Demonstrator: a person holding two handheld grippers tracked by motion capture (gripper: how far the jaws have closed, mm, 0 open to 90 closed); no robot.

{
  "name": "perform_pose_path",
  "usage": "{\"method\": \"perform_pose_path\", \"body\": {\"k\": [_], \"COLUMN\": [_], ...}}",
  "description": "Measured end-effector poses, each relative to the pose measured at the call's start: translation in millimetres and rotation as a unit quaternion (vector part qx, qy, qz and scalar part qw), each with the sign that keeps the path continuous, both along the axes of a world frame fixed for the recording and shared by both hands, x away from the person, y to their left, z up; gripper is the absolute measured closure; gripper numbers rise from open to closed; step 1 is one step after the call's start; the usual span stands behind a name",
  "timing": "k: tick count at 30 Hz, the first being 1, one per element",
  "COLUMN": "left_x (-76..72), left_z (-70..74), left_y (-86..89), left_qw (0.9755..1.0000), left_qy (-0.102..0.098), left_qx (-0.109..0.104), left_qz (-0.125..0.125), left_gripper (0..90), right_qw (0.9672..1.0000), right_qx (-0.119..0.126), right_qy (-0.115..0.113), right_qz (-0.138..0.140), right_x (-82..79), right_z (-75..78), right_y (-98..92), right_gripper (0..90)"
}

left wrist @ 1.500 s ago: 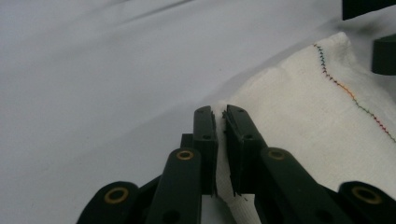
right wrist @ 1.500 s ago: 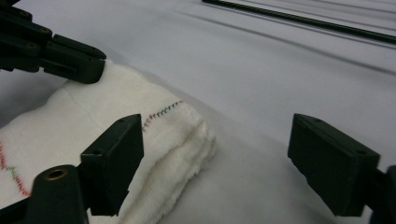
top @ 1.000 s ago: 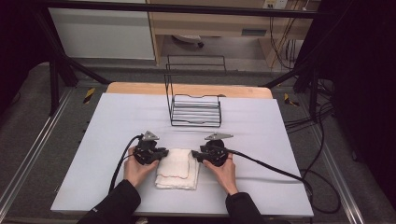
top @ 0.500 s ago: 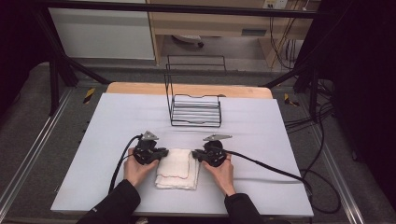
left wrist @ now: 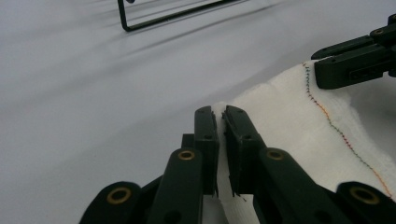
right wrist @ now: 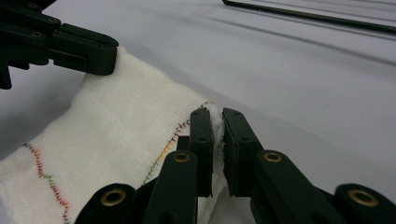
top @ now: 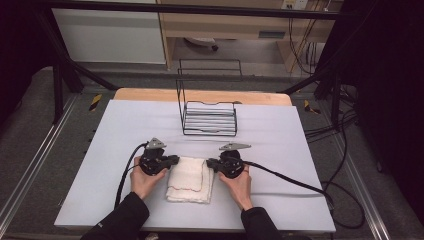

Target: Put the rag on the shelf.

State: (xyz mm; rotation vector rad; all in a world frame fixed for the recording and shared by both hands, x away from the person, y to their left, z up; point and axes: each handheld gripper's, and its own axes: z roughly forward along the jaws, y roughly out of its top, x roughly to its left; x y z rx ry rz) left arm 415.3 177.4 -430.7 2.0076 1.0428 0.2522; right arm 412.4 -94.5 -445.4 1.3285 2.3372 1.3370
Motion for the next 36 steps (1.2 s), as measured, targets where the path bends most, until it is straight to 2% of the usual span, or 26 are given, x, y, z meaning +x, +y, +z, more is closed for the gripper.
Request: {"method": "perform_pose_path", "body": {"k": [14, 20, 28, 36], "left_x": [-10.8, -15.2, -21.1, -26.6], "left_z": [21.0, 29.7, 38.9, 47.9], "left_y": [2.3, 2.3, 1.4, 0.8], "left_qw": [0.9991, 0.9982, 0.9967, 0.995], "left_qy": [-0.041, -0.053, -0.074, -0.089], "left_qx": [-0.013, -0.027, -0.033, -0.047], "left_qz": [-0.003, -0.001, 0.001, 0.001], "left_gripper": [83.6, 83.7, 83.7, 83.7], "right_qw": [0.9989, 0.9976, 0.9957, 0.9929], "right_qx": [0.02, 0.025, 0.028, 0.031], "right_qy": [-0.041, -0.062, -0.087, -0.113], "right_qz": [0.013, 0.014, 0.017, 0.019], "right_x": [-7.1, -11.1, -15.4, -20.6], "right_z": [22.5, 33.3, 44.2, 56.2], "right_y": [-6.7, -9.6, -12.9, -15.8], "right_gripper": [83.4, 83.4, 83.4, 83.5]}}
